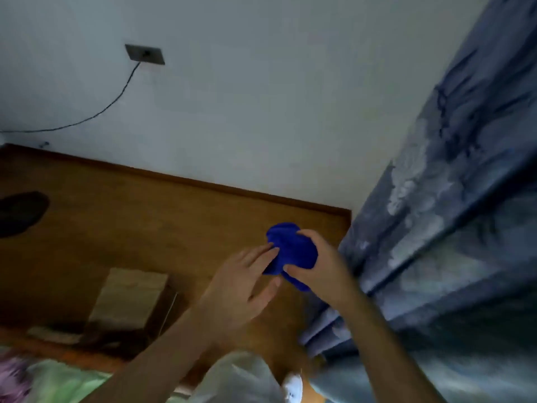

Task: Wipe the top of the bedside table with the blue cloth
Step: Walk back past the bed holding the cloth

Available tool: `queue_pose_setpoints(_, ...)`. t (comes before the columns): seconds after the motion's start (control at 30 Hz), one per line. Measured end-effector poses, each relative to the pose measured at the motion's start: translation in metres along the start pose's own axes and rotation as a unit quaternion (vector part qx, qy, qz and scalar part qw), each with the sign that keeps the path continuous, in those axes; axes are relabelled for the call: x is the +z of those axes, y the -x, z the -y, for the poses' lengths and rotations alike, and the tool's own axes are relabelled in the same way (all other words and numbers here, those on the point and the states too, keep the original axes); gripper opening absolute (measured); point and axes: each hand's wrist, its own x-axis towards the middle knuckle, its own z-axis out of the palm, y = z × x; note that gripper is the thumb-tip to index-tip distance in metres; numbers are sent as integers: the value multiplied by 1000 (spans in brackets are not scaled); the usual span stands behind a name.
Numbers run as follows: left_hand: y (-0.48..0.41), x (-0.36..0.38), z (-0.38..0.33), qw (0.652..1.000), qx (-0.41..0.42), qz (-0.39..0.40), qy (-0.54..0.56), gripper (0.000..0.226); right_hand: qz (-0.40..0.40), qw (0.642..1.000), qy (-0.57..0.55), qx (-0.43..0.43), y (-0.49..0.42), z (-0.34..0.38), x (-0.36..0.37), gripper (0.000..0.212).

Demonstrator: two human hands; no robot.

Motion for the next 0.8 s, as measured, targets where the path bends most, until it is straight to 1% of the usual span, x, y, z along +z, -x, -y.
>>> queue_pose_setpoints(0.03,-10,-1,7,1000,-17,-11,6,55,3,1000,8,-2,-16,3,0,61)
queue_pose_setpoints(0.1,-31,-2,24,999,-43,-15,1,57,6,999,39,-4,-48,5,1,69)
queue_pose_setpoints(0.17,-56,-1,45,999,-36,-1,-1,57,8,998,63,0,-80,4,2,75)
queue_pose_setpoints(0.3,-112,-4,93,1000,-13,7,13,55,12,998,59,0,-150,6,4,71)
queue_pose_setpoints(0.43,-160,-20,146,999,-27,-7,26,55,16,997,69,13,-223,26,15,77)
queue_pose_setpoints(0.57,-199,-57,192,999,-44,-24,14,55,32,997,74,-15,-292,63,28,77)
queue_pose_setpoints(0.67,-211,-82,223,996,-75,-44,2,53,64,995,70,-37,-335,91,47,74)
queue_pose_setpoints(0.8,-197,-108,267,983,-160,-89,-6,52,162,981,58,-86,-391,129,93,64)
